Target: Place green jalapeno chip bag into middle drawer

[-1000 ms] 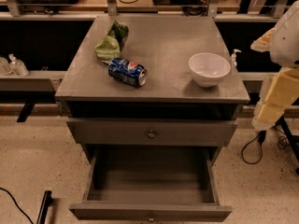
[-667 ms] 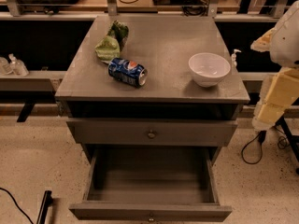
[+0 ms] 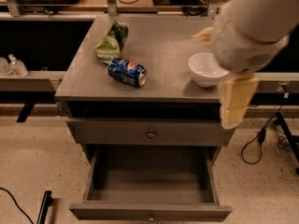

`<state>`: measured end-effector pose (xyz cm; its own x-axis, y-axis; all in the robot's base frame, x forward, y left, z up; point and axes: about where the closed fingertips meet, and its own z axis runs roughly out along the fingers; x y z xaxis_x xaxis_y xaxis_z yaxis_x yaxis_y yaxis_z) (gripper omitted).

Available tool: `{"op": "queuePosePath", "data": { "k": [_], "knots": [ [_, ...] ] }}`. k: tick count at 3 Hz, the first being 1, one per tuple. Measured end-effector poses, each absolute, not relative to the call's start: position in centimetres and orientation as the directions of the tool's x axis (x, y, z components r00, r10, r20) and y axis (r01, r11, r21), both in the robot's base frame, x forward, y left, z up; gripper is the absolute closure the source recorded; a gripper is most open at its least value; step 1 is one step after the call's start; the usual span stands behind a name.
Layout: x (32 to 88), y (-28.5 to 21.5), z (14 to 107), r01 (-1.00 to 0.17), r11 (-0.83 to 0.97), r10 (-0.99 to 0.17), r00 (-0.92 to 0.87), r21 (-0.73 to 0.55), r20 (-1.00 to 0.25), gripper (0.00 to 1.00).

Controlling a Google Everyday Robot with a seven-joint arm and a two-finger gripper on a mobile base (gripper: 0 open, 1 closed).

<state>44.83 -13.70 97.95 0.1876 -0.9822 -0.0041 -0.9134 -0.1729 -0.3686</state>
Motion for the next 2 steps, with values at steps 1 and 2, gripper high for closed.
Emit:
{"op": "queuePosePath", "data": {
  "k": [1, 2],
  "knots": [
    [44.69, -10.84, 95.65, -0.861, -0.339, -0.939, 0.337, -0.379, 0.074, 0.0],
    [44.66, -10.88, 95.66, -0.861, -0.339, -0.939, 0.337, -0.379, 0.074, 0.0]
  ]
}}
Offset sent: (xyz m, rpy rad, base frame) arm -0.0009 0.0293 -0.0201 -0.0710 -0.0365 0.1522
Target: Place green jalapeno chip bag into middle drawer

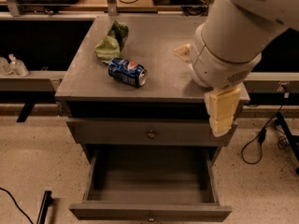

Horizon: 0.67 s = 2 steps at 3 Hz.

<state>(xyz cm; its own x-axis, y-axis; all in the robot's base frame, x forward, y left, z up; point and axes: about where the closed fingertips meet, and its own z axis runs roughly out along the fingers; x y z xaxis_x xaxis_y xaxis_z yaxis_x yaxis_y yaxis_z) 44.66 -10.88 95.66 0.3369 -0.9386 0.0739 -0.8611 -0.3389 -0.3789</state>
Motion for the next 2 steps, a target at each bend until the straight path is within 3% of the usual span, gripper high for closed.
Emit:
{"op": "queuePosePath", "data": {
  "k": [1, 2],
  "knots": [
    [45.4, -9.2, 95.8, -0.802, -0.453, -0.89, 0.432, -0.388, 0.146, 0.0],
    [50.1, -7.5, 97.4, -0.682, -0.589, -0.806, 0.53, -0.434, 0.262, 0.0]
  ]
}}
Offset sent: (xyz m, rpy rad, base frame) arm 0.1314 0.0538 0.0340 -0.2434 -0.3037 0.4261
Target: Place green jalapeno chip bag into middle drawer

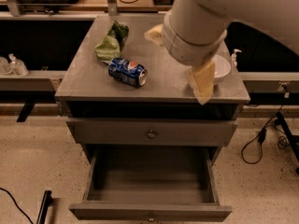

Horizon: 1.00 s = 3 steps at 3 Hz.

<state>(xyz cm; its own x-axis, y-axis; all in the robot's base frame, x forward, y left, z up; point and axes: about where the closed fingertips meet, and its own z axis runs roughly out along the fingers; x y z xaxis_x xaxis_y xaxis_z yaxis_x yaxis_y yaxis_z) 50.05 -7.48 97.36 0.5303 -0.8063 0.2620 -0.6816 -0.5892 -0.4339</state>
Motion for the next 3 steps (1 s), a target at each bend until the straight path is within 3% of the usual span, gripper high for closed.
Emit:
{"op": "queuePosePath", "data": {
  "k": [1, 2, 3],
  "knots": [
    [57.2, -2.3, 100.3, -0.47, -0.703, -0.689, 0.636, -0.534, 0.347, 0.0],
    [61.9, 1.0, 98.3, -0.399, -0.738, -0.597, 0.762, -0.544, 0.251, 0.0],
    [63.0, 2.7, 98.9, -0.381, -0.705, -0.578, 0.797, -0.598, 0.173, 0.0]
  ]
}}
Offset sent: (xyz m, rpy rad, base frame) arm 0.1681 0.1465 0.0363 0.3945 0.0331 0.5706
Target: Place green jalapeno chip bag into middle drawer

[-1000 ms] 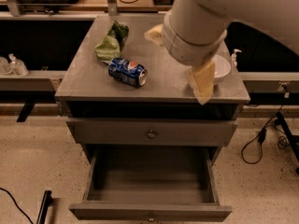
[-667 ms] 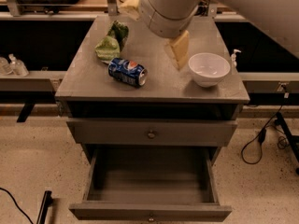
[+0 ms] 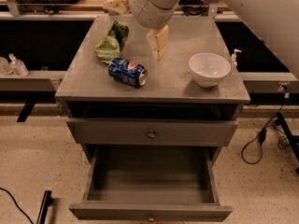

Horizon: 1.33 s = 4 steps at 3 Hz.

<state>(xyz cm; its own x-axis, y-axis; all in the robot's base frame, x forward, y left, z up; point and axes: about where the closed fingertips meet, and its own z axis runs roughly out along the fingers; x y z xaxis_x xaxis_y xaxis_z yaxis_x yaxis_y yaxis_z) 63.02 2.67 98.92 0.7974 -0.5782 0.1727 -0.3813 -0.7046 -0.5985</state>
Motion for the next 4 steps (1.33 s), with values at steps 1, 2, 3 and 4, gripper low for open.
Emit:
{"op": "queuePosePath", "data": {
  "k": [1, 2, 3, 4],
  "knots": [
    [63.5, 3.0, 99.0, -0.352, -0.714, -0.574, 0.79, -0.605, 0.217, 0.0],
    [67.4, 3.2, 98.8, -0.3, -0.728, -0.568, 0.768, -0.617, 0.296, 0.0],
    [71.7, 2.8, 97.4, -0.286, -0.751, -0.557, 0.759, -0.595, 0.339, 0.0],
    [75.5, 2.2, 95.3, -0.294, -0.753, -0.556, 0.763, -0.588, 0.331, 0.0]
  ]
}}
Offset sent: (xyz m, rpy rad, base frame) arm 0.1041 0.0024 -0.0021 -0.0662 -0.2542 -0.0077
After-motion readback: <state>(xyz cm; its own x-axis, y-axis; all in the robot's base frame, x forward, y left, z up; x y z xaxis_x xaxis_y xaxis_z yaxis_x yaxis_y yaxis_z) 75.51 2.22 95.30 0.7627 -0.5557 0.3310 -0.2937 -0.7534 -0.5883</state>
